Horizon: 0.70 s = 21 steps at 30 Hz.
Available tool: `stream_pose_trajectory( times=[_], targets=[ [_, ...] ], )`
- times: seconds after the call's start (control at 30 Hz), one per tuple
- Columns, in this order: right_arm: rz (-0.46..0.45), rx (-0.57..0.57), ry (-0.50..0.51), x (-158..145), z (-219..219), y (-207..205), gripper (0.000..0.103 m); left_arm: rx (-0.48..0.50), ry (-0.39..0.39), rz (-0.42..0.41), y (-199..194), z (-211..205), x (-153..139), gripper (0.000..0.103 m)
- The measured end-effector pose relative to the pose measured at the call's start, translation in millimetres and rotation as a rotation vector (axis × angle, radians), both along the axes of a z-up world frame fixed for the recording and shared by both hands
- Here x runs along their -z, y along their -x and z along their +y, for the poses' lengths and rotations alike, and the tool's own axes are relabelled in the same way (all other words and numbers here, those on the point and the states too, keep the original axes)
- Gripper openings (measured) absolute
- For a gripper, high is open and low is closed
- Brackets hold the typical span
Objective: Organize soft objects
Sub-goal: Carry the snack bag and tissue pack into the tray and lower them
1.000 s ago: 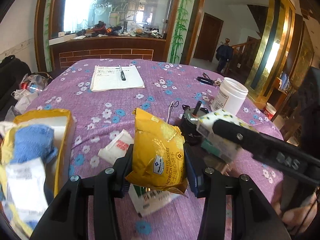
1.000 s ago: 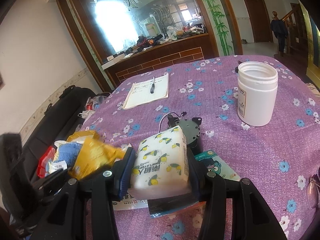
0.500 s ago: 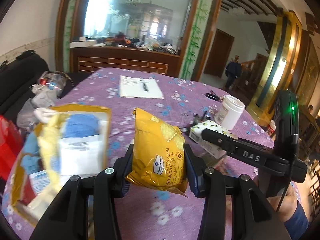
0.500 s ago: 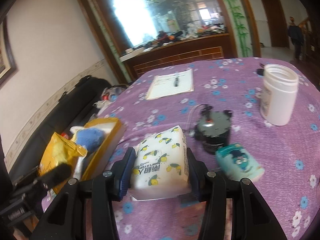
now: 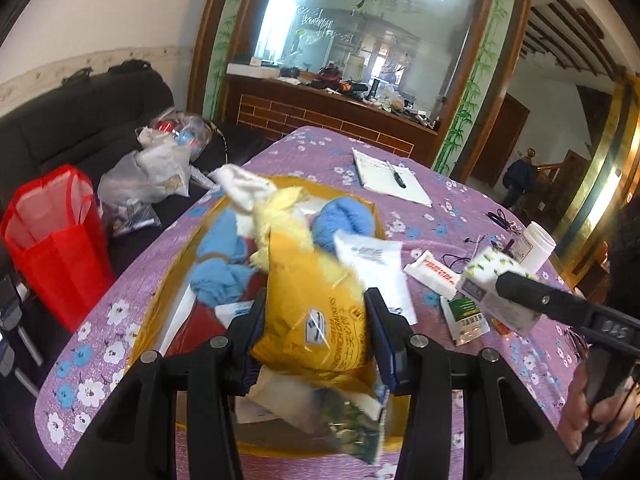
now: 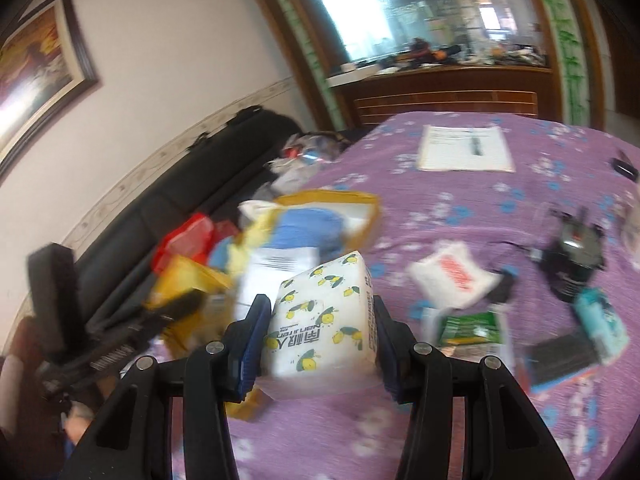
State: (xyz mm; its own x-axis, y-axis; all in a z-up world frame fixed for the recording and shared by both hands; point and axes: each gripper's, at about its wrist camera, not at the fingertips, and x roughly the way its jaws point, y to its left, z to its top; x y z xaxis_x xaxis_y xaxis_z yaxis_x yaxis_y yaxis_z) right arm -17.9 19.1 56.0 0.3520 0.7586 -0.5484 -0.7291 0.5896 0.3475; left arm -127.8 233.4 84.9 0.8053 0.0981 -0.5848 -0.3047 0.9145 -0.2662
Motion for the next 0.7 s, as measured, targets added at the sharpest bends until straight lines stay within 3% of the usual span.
stream_pose_trajectory(
  times=[0.27, 0.47, 0.7],
  targets=[
    [-0.014, -0.072, 0.031, -14, 77, 6, 0.053, -0.016, 0.047, -0.001, 2, 26, 15, 0.045],
    [-0.003, -0.094, 0.075, -2, 124, 1, 0.053, -0.012, 0.061, 0.007, -1, 31, 23, 0.045],
    [-0.016, -0.098, 0.132, 12, 151, -2, 0.055, -0.014, 0.050, 0.001, 1, 32, 24, 0.045]
  ],
)
